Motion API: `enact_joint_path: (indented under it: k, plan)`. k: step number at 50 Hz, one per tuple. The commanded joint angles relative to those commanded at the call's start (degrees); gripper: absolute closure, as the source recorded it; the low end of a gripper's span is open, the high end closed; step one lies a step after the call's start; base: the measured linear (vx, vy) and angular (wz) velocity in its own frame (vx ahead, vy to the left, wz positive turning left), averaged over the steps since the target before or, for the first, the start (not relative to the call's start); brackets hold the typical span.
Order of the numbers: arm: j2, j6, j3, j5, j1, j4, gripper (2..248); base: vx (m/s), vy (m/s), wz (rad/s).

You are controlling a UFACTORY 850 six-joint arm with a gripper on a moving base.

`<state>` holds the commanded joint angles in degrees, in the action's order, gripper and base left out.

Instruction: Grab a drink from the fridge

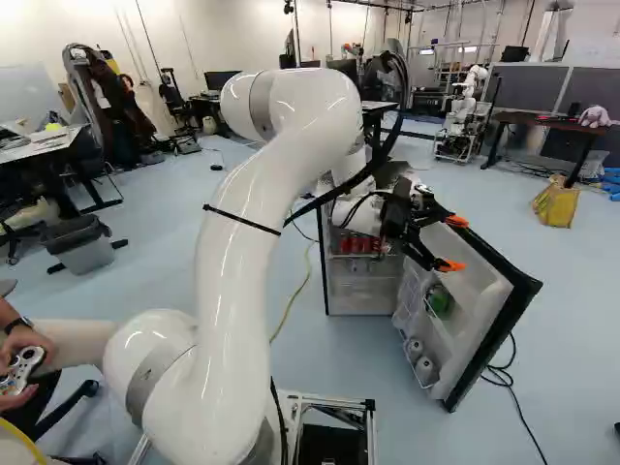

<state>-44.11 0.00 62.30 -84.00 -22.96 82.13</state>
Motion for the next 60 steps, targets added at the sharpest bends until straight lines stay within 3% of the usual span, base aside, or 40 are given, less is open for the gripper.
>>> enact_joint_path:
  k: [16, 60]
  plan:
    - [3.96, 0.0, -7.13, 0.0, 1.08, -9.64, 3, 0.0, 0.0, 0.0]
    - [12.1, 0.0, -20.07, 0.0, -1.52, -36.13, 3, 0.0, 0.0, 0.0]
